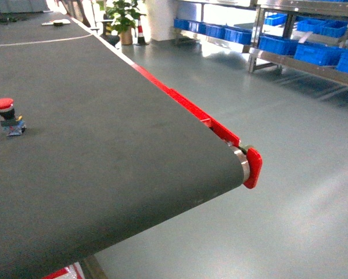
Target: Pick blue part to blue bin on bottom shelf
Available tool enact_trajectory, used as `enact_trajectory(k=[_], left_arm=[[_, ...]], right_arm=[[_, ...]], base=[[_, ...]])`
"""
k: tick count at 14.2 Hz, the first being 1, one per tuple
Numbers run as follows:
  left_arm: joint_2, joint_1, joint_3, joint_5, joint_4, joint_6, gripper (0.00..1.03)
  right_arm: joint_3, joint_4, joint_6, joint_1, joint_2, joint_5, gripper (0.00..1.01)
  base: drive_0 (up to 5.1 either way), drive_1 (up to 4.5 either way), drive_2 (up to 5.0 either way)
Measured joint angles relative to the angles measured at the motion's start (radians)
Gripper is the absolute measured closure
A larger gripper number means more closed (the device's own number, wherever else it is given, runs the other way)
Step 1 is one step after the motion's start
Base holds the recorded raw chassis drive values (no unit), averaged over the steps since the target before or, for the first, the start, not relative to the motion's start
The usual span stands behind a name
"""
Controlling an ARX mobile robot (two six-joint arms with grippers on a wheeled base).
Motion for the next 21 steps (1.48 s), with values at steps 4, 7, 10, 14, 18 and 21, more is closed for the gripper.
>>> enact_trajectory(k=[4,7,10,14,18,21], left_arm=[[0.0,-0.001,0.0,0.001,0.0,0.0,0.59],[0.0,-0.001,0.0,0.0,0.0,0.0,0.59],[0.0,-0.001,0.0,0.0,0.0,0.0,0.59],[0.0,-0.001,0.0,0.0,0.0,0.0,0.59],[0.0,-0.001,0.0,0.0,0.0,0.0,0.59],[0.0,-0.001,0.0,0.0,0.0,0.0,0.59]], right_arm=[[0.0,0.0,0.0,0.0,0.0,0.0,0.03],[0.0,0.0,0.0,0.0,0.0,0.0,0.03],[0.0,0.0,0.0,0.0,0.0,0.0,0.03],[0.0,0.0,0.0,0.0,0.0,0.0,0.03],[0.0,0.0,0.0,0.0,0.0,0.0,0.03],[0.0,0.0,0.0,0.0,0.0,0.0,0.03]], base=[[-1.7,-1.75,-1.7],[-1.6,-1.62,-1.6],[-1.6,-1.59,-1.6],[-1.6,-1.55,-1.6],[-1.7,-1.66,-1.7],[-1.6,-1.55,-1.6]])
